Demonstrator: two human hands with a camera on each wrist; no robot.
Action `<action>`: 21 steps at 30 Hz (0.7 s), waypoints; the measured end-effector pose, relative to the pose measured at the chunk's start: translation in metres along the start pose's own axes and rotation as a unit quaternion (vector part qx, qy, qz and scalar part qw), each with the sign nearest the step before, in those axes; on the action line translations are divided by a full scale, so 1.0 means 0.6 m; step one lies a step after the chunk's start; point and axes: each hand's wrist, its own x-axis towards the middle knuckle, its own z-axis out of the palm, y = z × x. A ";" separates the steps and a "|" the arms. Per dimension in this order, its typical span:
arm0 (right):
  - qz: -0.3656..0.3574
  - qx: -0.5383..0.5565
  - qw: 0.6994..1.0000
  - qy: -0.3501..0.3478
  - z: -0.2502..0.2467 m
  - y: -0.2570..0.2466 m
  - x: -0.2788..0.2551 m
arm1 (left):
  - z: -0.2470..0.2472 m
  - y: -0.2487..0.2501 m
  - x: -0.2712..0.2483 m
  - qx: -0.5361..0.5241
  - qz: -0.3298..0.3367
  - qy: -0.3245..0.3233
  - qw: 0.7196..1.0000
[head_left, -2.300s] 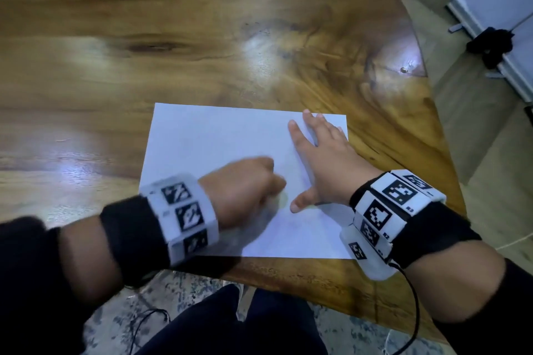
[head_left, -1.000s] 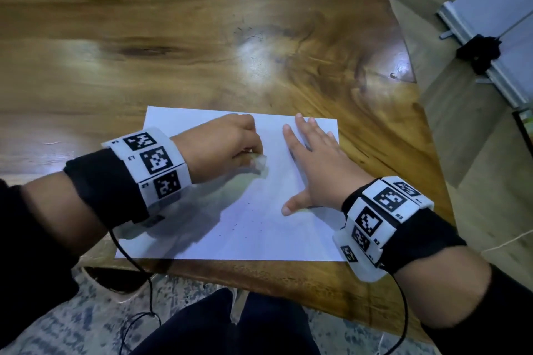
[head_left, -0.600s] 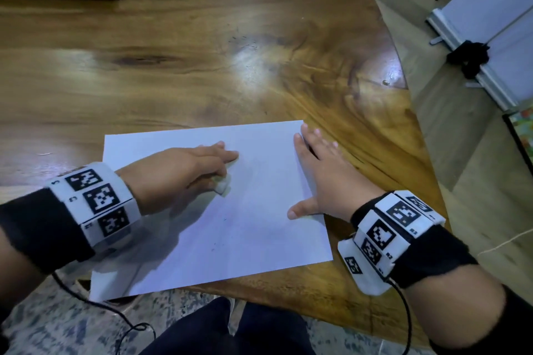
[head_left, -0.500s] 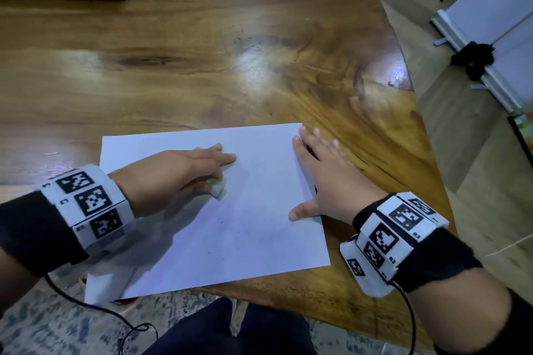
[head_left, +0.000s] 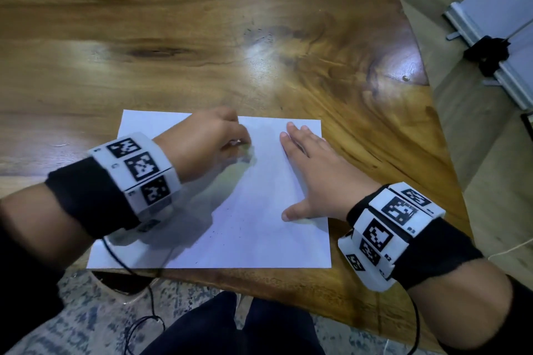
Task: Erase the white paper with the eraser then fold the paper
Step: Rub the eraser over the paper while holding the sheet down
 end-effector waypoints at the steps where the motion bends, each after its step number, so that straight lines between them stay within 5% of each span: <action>1: 0.003 -0.012 1.000 0.001 0.001 -0.002 0.000 | 0.004 0.009 0.012 0.017 -0.014 0.014 1.000; 5: 0.020 -0.056 0.998 0.000 0.004 -0.004 0.002 | 0.023 0.035 0.056 0.046 -0.073 0.024 0.996; 8: 0.031 -0.072 0.997 0.001 0.003 -0.004 0.001 | 0.024 0.032 0.052 0.047 -0.056 0.008 0.997; 13: 0.048 -0.076 0.996 -0.009 -0.001 -0.006 0.001 | 0.014 0.028 0.014 0.035 -0.031 -0.176 0.983; 18: 0.052 -0.069 0.996 -0.014 -0.001 -0.007 0.002 | 0.006 0.031 0.078 0.057 -0.066 -0.040 0.995; 21: 0.052 -0.070 0.996 -0.016 -0.001 -0.006 0.003 | 0.008 0.032 0.074 0.058 -0.073 -0.061 0.994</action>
